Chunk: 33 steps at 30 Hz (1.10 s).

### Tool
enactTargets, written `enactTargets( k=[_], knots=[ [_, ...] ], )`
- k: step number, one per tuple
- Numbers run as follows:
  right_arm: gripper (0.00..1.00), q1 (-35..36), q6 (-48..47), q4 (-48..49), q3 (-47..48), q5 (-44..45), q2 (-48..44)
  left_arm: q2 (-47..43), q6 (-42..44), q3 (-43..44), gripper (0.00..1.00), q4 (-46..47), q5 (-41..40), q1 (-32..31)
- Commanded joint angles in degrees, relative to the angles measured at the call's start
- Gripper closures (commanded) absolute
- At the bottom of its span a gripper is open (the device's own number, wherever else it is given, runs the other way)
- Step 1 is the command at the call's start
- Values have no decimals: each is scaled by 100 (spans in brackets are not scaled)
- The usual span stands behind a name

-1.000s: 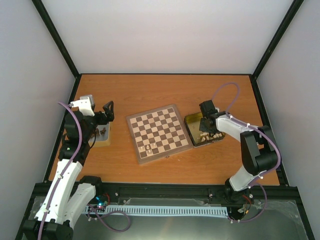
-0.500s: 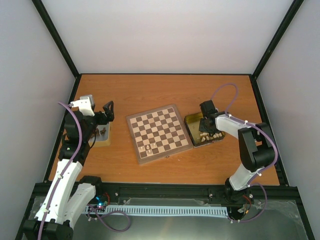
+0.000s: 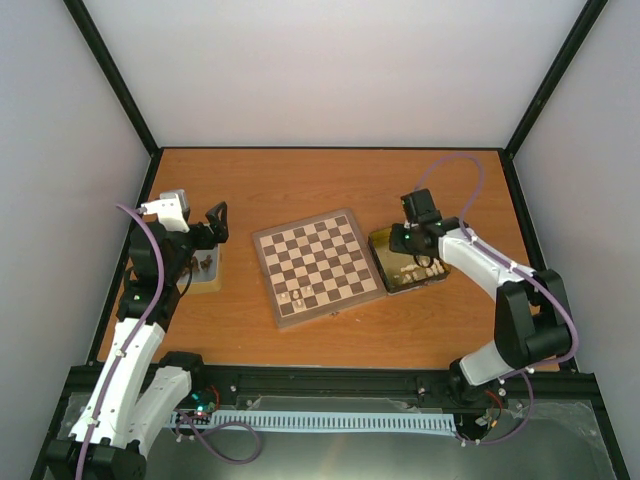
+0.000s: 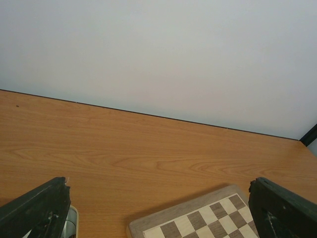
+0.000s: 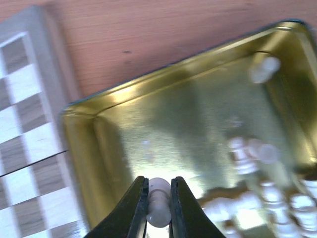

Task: Set up the chess pieces on the board
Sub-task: Pick up the chess piece from the storage box, then place the chess piece on the chessboard.

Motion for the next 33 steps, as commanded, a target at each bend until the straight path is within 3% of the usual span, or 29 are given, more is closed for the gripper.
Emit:
enactTargets(
  k=[1,8,15,33],
  knots=[
    [90,579,96,-112,355,-373,-95,1,-64,147,0,126,37,-19],
    [88,2086,234,-209,915,-113,610,-4,-64,141,0,118,40,-19],
    [88,2997,118,-499,1455,-222,1488,-21,-64,143,0,103,29,-19],
    [87,3514,473,-451,1605,-432,2033,-45,-67,143,0,102,37,-19]
  ],
)
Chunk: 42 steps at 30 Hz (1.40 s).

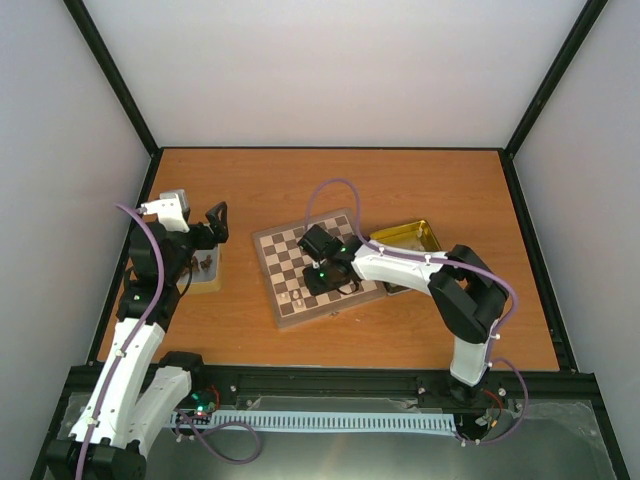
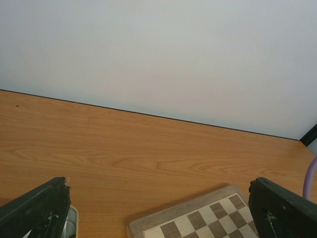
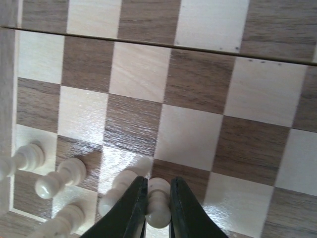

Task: Set up the chess pieces on the board
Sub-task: Place the chess piece on the chessboard.

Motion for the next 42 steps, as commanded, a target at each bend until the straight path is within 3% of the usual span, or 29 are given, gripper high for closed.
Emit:
enactTargets(
  k=[1,9,18,26,33,42],
  knots=[
    [86,149,217,-56,140,125,223,-43,-64,141,0,98,35,-19],
    [85,161,362,-271,143,832,112,-45,-74,145,0,103,44,-19],
    [84,158,360,-324,160,791,119,-43,-73,133,0,113,54,-19],
    [65,152,456,-319,295,680,-149,-43,-73,135,0,123,52,-19],
    [64,89,431,-256,374,1022,-433,-48,-73,134,0,114,47,-19],
    [64,79,331,-205,444,615,36,-56,-66,133,0,112,43,-21]
  ],
)
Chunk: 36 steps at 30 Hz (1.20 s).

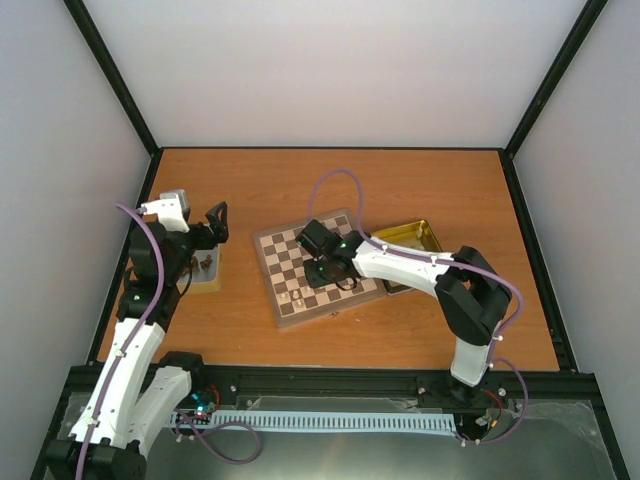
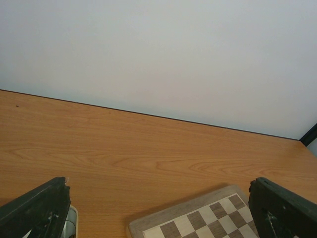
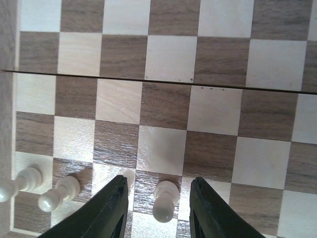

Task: Set up the chess pieces on the board
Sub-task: Place the chess piece on the chessboard.

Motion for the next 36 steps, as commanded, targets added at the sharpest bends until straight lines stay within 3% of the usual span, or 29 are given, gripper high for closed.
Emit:
enactTargets(
  k=[1,10,24,36],
  knots=[
    [64,1,-22,117,111,-132,213,-52,-72,137,0,114,31,-21],
    [65,-1,-13,116,130,-235,452,-56,-64,132,0,114,30,-19],
    [74,0,29,148,20,-399,460,-54,-72,136,0,114,27,-19],
    [69,-4,-25,-26,451,93,412,-69,-73,132,0,111,40,-24]
  ],
)
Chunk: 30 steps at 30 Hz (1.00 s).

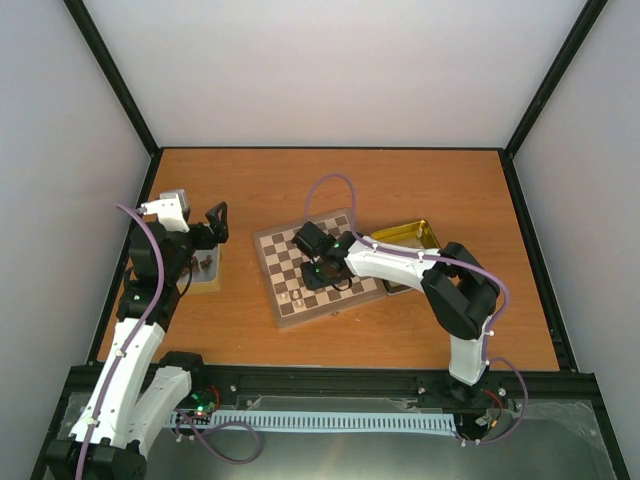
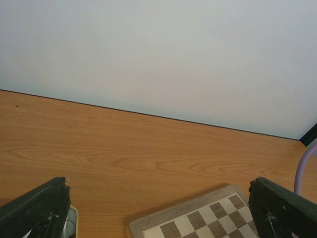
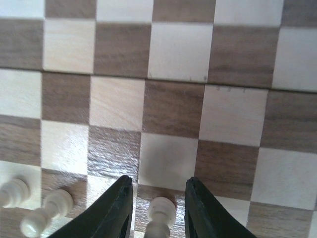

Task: Set up the chess pieces on the board
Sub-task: Place the chess piece on the chessboard, then pick up the chess piece from the storage box.

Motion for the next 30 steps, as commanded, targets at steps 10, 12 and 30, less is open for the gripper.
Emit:
enactTargets(
  k=[10,12,30],
  knots=[
    [69,-584,244,-105,79,1354,-735,-72,-73,133,0,99,31,-19],
    [69,-926,311,-93,-247,1552,-1085,-70,-76,134,0,99,31,-19],
    [66,-3331,6,494,-1931,1905,-2138,-44,-64,139,0,118,20,-19]
  ],
)
